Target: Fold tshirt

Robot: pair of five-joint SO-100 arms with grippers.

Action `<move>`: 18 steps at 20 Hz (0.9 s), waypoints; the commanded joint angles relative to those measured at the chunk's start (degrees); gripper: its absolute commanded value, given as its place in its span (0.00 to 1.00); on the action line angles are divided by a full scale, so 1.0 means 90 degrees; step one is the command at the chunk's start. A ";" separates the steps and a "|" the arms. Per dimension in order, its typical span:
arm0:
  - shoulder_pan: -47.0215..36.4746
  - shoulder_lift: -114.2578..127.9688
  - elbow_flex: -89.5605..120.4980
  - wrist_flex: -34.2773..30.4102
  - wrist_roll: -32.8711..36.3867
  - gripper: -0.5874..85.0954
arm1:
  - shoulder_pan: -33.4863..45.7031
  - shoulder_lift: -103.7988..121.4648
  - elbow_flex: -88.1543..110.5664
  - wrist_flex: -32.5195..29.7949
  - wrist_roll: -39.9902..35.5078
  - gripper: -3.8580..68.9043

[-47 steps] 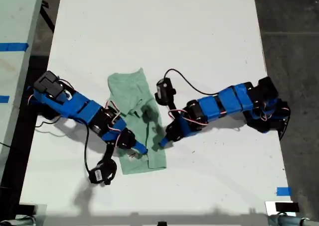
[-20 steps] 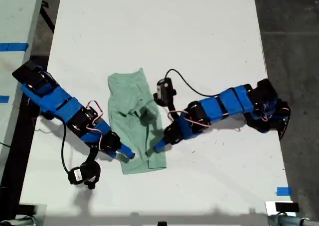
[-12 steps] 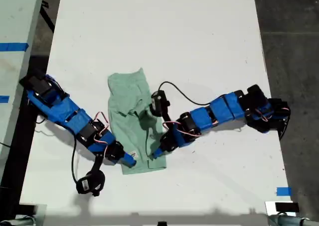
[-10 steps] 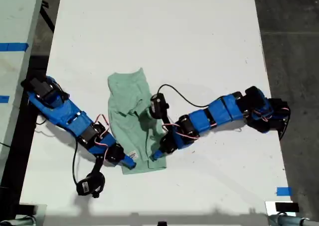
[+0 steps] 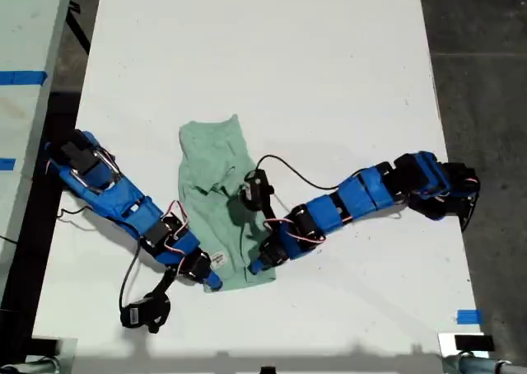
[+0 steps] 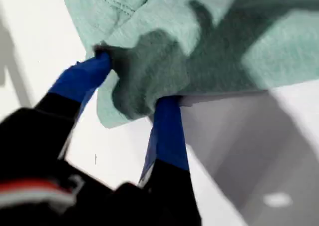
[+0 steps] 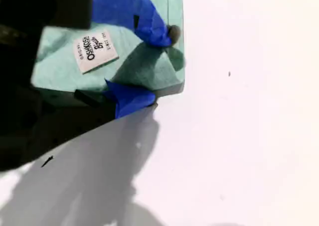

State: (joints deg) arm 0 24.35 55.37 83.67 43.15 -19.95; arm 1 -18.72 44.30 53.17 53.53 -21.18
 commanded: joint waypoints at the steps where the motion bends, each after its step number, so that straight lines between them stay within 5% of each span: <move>1: -0.0107 -0.0020 -0.0088 -0.0264 0.0195 0.03 | -0.0195 0.0000 -0.0195 -0.0225 0.0107 0.08; 7: -0.0156 0.0117 -0.0322 0.0371 0.0176 0.01 | -0.0283 0.0225 -0.0195 -0.0098 -0.0107 0.04; 12: 0.0039 -0.0264 -0.3457 0.2109 0.0752 0.01 | -0.0674 0.1914 -0.0195 0.1299 -0.0273 0.04; 18: 0.0127 0.1152 -0.3486 0.1787 0.0967 0.01 | -0.0498 0.2812 -0.0195 0.1484 -0.0566 0.04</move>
State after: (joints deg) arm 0 24.61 57.57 55.90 60.03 -12.22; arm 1 -24.35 63.72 53.35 66.88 -25.05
